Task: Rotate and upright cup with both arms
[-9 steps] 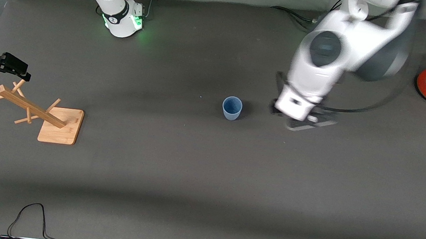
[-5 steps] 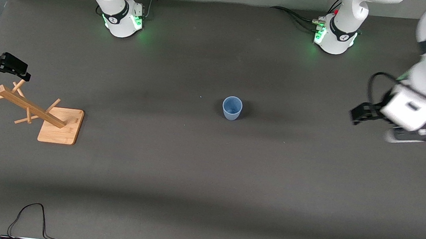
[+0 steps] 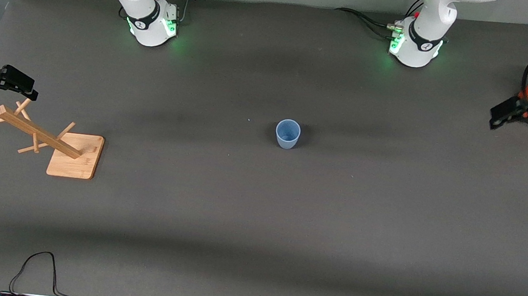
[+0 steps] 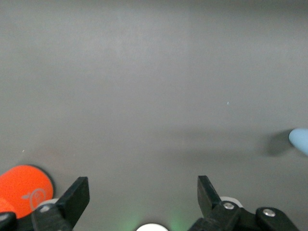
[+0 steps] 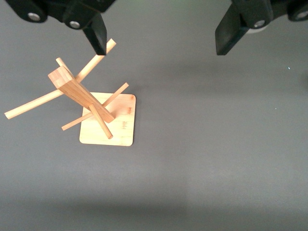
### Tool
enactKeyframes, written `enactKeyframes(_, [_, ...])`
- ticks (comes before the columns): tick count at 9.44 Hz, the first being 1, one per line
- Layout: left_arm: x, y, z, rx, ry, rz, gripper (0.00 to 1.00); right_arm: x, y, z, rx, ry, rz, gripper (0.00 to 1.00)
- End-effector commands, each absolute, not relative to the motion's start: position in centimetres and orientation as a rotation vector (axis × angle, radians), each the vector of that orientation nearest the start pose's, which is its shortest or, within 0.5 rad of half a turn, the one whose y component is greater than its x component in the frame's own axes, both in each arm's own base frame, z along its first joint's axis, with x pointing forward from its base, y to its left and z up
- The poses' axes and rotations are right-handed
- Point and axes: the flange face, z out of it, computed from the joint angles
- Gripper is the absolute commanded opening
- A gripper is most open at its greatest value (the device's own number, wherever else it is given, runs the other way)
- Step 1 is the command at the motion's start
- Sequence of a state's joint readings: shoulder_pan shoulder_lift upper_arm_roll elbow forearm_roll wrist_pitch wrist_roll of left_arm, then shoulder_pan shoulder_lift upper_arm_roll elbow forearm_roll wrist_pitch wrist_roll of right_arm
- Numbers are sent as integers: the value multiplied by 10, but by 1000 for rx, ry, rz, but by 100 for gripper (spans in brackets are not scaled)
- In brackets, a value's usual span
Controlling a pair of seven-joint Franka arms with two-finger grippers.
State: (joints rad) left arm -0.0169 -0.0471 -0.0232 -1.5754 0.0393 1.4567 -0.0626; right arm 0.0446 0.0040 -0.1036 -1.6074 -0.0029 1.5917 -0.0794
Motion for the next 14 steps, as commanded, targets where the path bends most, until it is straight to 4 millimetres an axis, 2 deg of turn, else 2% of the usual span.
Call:
enactKeyframes(1, [518, 7, 647, -3119, 63, 128, 100, 555, -34, 611, -3152, -63, 30, 100])
enactKeyframes(3, [513, 15, 654, -3149, 100, 120, 100, 555, -34, 611, -3152, -63, 30, 100])
enactKeyframes(4, [511, 26, 655, -3179, 97, 134, 100, 555, -34, 612, -3152, -63, 28, 100])
enactKeyframes(7, [513, 24, 653, -3170, 94, 114, 100, 555, -34, 612, -3152, -66, 26, 100])
enactKeyframes(8, [517, 17, 653, -3151, 102, 89, 100, 556, -32, 611, -3154, -68, 28, 100])
enactKeyframes(11, [526, 16, 637, -3142, 109, 60, 100, 557, -32, 610, -3152, -71, 33, 100])
enactKeyframes(14, [528, 16, 636, -3142, 106, 53, 100, 557, -32, 610, -3152, -71, 30, 100])
